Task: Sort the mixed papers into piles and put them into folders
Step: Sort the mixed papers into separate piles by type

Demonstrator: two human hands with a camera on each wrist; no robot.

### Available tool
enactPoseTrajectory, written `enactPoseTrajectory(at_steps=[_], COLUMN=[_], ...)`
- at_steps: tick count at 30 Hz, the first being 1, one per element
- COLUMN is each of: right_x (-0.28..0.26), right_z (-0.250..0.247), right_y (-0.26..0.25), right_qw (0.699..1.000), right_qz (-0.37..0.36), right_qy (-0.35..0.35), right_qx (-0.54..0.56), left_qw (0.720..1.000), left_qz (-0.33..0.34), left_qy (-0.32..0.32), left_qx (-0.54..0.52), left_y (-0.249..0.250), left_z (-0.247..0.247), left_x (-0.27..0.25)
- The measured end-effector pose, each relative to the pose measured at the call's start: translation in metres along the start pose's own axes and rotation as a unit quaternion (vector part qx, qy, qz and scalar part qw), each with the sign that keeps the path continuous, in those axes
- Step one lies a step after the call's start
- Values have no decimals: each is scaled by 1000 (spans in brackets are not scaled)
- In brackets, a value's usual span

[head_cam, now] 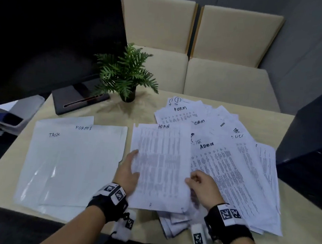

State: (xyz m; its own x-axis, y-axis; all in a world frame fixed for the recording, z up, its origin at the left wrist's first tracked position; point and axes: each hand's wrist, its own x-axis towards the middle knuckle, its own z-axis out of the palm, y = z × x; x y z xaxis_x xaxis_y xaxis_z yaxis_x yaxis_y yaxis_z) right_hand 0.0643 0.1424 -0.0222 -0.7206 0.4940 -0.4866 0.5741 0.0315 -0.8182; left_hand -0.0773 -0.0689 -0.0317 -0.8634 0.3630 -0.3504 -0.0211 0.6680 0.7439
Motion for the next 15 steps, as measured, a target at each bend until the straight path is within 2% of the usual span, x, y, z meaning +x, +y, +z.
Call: enactPoseTrajectory(at_steps=[3,7,9,10,12,15], right_x=[8,14,12,11,8,3], right_z=[32,51,56,56,53,42], right_y=[-7,-2,-1,-1,-4,-9], right_qw=[987,970,967,967,967,950], right_qz=[-7,31,42,47,52,54], right_qy=[20,50,62,66,77,142], right_qx=[-157,-237,-245,-241,-237,-274], left_qw=[998,984,958,938,917,928], left_qz=[-40,-83,-105,-107,-89,21], left_qy=[15,7,-12,-1,19,-22], left_qx=[56,159,268,330,389,371], left_y=[-47,-98,-102,-96,-71,-30], left_z=[-54,-108,-113,-109,-98,-70], left_x=[14,28,30,29,25,22])
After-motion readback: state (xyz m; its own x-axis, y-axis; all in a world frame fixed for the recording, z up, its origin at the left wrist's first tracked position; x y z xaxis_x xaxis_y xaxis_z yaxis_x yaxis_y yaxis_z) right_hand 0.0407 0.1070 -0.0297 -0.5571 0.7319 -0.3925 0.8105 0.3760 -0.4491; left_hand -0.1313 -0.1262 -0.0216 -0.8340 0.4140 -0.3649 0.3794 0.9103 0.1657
